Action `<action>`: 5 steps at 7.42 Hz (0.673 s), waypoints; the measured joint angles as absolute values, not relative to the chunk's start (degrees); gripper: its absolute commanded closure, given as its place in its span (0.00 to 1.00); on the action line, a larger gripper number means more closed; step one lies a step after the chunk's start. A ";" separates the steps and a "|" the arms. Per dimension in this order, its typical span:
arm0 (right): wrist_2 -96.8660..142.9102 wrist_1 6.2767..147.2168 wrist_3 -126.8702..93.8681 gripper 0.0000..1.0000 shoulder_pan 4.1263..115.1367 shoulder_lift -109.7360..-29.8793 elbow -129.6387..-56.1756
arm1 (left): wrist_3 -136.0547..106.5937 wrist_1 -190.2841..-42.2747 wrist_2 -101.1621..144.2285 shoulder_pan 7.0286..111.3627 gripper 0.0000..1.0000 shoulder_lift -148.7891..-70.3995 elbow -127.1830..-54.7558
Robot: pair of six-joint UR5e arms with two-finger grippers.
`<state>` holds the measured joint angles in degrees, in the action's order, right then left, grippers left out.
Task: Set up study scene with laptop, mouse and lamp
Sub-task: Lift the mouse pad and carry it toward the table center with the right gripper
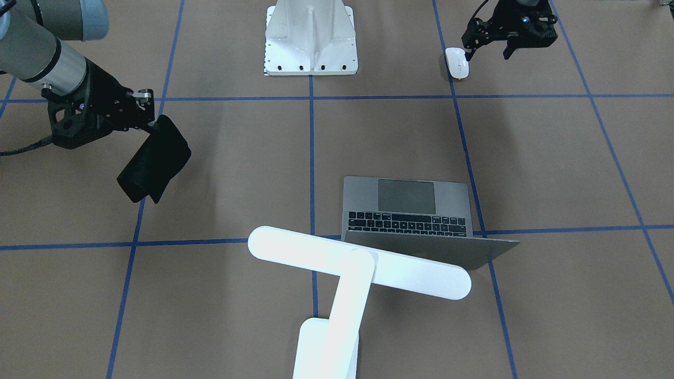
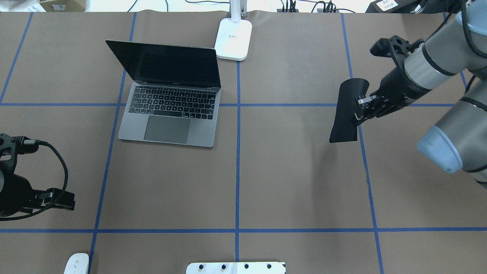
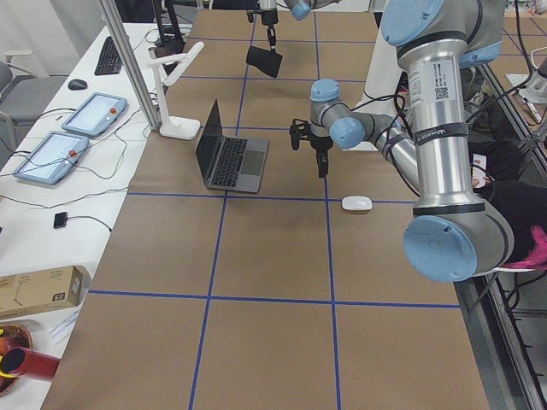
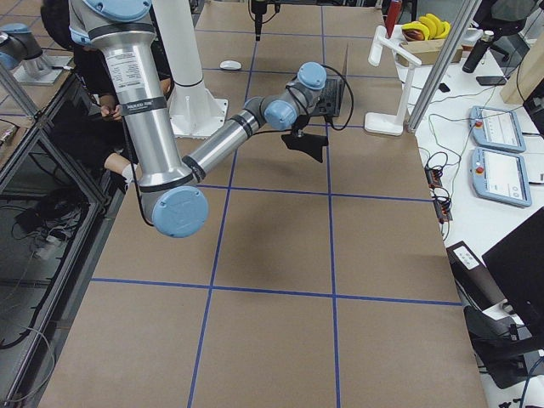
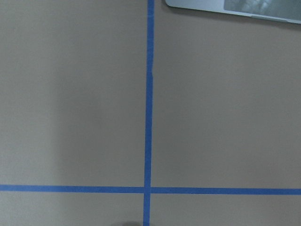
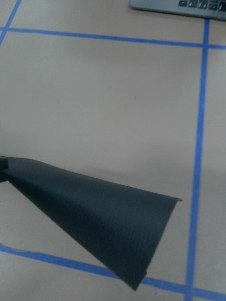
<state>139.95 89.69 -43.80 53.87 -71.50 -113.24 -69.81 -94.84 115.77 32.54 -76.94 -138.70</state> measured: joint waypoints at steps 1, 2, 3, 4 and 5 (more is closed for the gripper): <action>139.51 94.59 -42.41 0.89 53.97 -67.40 -112.80 | -69.89 -95.32 115.93 32.23 0.01 -75.98 -138.72; 139.09 98.22 -40.04 0.89 53.95 -64.09 -111.44 | -69.86 -95.89 116.20 31.63 0.01 -75.30 -138.64; 138.85 101.69 -37.07 0.89 53.83 -60.71 -109.20 | -69.88 -96.27 116.34 30.62 0.01 -74.71 -138.48; 138.72 106.59 -33.31 0.89 53.60 -57.08 -106.98 | -69.87 -96.57 116.36 29.64 0.01 -73.87 -138.35; 138.37 112.52 -29.12 0.89 53.34 -53.58 -105.23 | -69.77 -97.16 116.37 28.99 0.01 -72.83 -138.25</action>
<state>138.37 112.52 -29.12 53.34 -53.58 -105.23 -69.77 -97.16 116.37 28.99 -72.83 -138.25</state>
